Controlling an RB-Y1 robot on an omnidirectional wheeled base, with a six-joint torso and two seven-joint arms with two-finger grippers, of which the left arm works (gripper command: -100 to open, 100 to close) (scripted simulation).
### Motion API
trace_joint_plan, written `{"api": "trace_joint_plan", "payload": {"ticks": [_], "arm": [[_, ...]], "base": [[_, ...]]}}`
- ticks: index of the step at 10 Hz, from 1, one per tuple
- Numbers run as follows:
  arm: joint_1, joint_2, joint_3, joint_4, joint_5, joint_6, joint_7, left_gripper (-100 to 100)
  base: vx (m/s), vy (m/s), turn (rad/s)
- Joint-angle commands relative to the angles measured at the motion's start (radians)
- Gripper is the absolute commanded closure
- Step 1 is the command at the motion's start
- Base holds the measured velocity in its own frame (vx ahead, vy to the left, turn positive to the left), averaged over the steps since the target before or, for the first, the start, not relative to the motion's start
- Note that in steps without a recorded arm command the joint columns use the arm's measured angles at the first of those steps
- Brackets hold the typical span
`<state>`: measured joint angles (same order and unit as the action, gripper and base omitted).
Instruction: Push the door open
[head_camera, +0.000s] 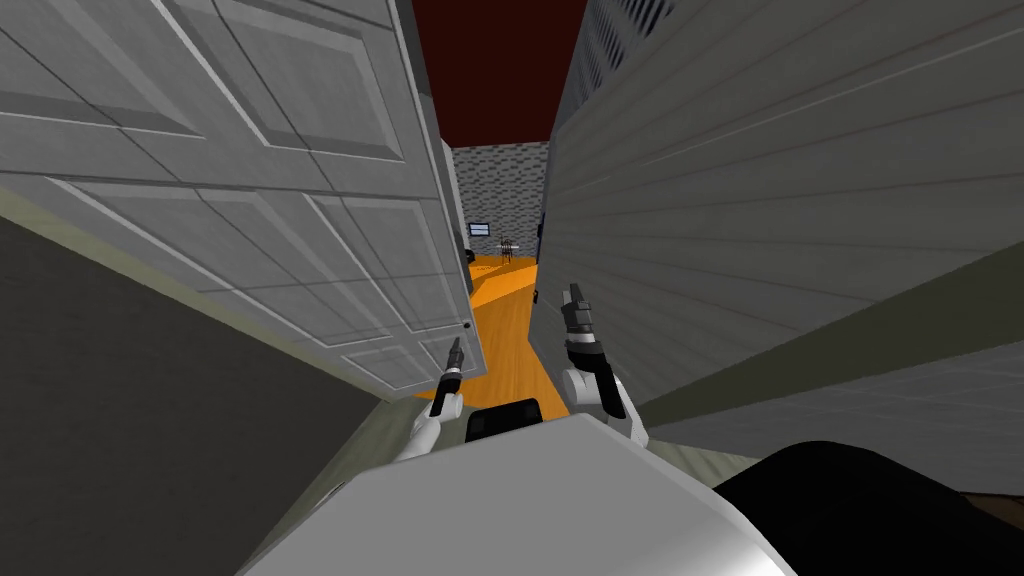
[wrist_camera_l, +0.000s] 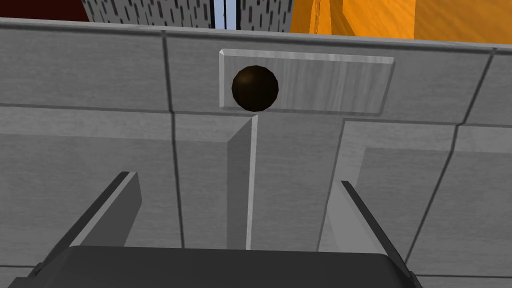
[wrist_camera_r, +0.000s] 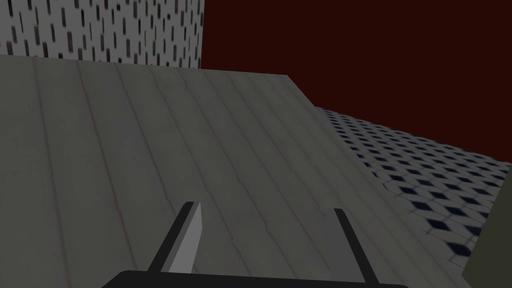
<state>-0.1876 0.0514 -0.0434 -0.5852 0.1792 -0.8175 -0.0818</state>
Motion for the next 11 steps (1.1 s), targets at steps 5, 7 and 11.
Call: {"api": "trace_joint_plan", "payload": {"ticks": [5,7,11], "arm": [[0.008,-0.001,0.009,0.008,0.006,-0.026,-0.004,-100],[0.006,-0.003,0.009,0.013,0.006,-0.030,-0.004,-100],[0.006,-0.003,0.009,0.013,0.006,-0.030,-0.004,100]], "base": [[0.226,0.001,-0.035],[0.145,0.005,-0.010],[-0.023,-0.001,-0.003]]}}
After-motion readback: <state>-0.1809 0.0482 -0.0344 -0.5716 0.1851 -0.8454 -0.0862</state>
